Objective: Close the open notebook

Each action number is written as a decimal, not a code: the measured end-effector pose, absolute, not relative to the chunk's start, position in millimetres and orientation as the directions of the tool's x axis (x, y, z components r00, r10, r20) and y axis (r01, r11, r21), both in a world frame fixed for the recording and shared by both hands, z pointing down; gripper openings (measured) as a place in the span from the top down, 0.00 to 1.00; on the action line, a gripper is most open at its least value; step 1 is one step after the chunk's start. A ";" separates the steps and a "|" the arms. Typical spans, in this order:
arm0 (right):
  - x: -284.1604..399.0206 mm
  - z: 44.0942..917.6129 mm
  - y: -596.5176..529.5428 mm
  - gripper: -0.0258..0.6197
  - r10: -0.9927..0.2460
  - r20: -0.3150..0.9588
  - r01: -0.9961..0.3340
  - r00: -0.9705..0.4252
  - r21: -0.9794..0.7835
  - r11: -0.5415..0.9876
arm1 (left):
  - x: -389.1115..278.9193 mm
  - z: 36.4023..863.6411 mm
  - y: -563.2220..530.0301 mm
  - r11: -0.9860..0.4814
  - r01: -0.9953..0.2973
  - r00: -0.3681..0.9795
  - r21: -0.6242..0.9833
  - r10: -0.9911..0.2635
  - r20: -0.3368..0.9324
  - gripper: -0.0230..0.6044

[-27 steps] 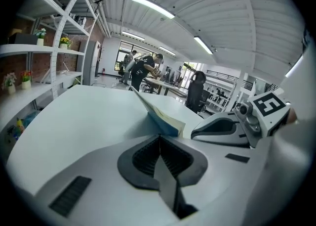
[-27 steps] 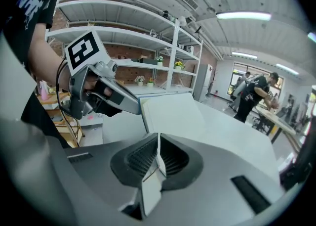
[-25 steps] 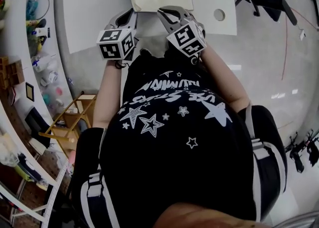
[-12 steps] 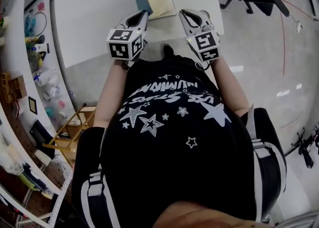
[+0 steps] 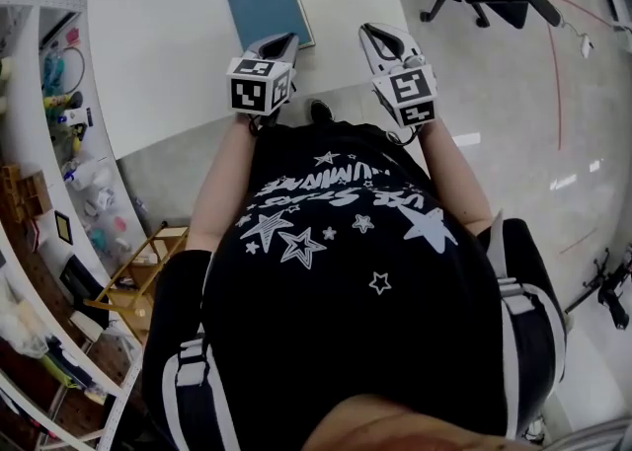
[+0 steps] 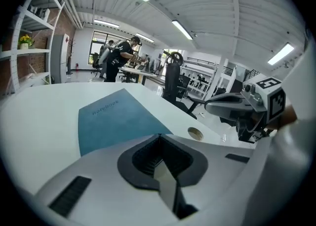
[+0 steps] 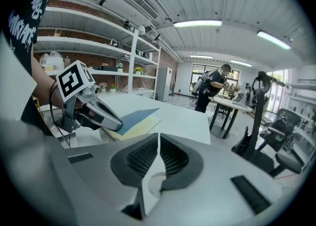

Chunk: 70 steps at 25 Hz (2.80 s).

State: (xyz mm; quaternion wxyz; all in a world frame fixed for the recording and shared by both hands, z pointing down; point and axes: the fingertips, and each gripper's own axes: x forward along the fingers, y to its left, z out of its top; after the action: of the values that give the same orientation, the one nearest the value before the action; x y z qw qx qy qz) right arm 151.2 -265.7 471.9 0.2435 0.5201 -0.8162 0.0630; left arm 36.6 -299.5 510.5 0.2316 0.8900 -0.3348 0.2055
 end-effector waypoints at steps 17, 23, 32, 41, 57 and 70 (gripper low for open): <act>168.1 466.8 -265.6 0.93 -0.864 0.388 -0.939 -0.321 -0.010 0.344 | -21.8 427.0 -268.1 -0.622 -0.705 0.709 0.340 -0.621 0.334 0.94; 121.5 443.0 -212.0 0.93 -0.920 0.252 -0.950 -0.300 -0.162 0.265 | -104.3 401.4 -207.0 -0.572 -0.737 0.669 0.359 -0.691 0.272 0.94; 52.5 422.8 -92.7 0.95 -0.943 0.206 -0.964 -0.260 -0.114 0.241 | -177.1 382.7 -109.9 -0.619 -0.700 0.703 0.355 -0.686 0.188 0.94; 47.2 402.0 -16.6 0.95 -0.956 0.214 -0.979 -0.202 -0.085 0.188 | -181.6 381.8 -45.9 -0.642 -0.662 0.736 0.388 -0.655 0.172 0.94; 99.8 384.0 8.7 0.95 -0.827 0.214 -0.846 -0.520 0.001 0.533 | -96.0 352.8 40.6 -0.456 -0.823 0.521 0.340 -0.844 0.130 0.94; 210.9 387.8 93.9 0.95 -0.718 0.208 -0.728 -0.664 0.041 0.685 | 33.9 353.4 169.0 -0.322 -0.893 0.381 0.313 -0.913 0.148 0.94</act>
State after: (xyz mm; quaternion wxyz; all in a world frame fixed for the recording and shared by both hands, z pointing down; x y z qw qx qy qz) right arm 210.9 93.9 387.8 0.1039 0.3963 -0.9119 0.0227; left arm 33.9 169.0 353.4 0.1738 0.8126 -0.5556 -0.0277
